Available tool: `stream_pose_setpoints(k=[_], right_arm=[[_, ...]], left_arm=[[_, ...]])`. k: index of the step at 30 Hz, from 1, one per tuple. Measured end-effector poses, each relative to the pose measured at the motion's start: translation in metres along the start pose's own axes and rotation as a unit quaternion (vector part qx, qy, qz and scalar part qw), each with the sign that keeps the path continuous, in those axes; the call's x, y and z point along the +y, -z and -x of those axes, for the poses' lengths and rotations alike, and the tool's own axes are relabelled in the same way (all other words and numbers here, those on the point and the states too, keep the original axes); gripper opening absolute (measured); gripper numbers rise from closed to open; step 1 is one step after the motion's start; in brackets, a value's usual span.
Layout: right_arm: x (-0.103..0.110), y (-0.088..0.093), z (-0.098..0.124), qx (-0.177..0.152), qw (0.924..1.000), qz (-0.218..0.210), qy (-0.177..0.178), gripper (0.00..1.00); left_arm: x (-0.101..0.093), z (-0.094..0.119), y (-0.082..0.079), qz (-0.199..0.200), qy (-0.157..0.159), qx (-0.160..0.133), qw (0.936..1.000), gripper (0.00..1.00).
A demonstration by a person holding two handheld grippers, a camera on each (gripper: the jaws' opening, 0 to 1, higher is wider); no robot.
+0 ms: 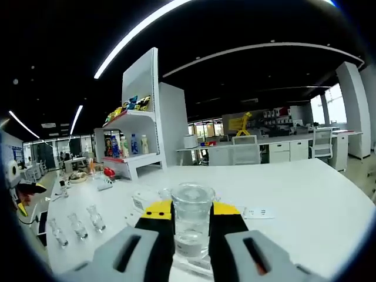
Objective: Identify the label on the chemical reagent bottle, grasp the chemical reagent bottle, and place it in the designated position on the reagent rack
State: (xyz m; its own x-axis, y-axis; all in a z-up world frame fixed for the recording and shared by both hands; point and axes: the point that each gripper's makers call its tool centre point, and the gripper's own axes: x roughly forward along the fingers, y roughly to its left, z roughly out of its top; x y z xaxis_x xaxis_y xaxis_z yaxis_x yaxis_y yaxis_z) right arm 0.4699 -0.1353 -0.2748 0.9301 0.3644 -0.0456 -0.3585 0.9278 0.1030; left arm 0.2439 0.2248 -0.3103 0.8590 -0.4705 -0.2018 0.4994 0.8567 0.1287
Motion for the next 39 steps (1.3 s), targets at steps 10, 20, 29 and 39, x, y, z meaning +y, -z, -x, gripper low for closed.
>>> stream_pose_setpoints(k=[10,20,29,39], right_arm=[[-0.001,0.009,-0.028,0.008,1.0,-0.004,0.0,0.18],[-0.001,0.031,-0.044,0.026,0.9995,0.015,0.008,0.18],[-0.005,0.054,-0.053,0.029,0.9987,0.037,0.023,0.18],[-0.004,0.078,-0.056,0.039,0.9974,0.056,0.021,0.18]], left_arm=[[0.004,0.004,0.0,-0.001,-0.01,0.002,0.9999,0.95],[0.005,0.005,0.002,-0.003,-0.009,0.006,0.9999,0.95],[0.007,0.005,0.004,-0.004,-0.011,0.011,0.9999,0.95],[0.007,0.004,0.006,-0.002,-0.01,0.012,0.9999,0.95]])
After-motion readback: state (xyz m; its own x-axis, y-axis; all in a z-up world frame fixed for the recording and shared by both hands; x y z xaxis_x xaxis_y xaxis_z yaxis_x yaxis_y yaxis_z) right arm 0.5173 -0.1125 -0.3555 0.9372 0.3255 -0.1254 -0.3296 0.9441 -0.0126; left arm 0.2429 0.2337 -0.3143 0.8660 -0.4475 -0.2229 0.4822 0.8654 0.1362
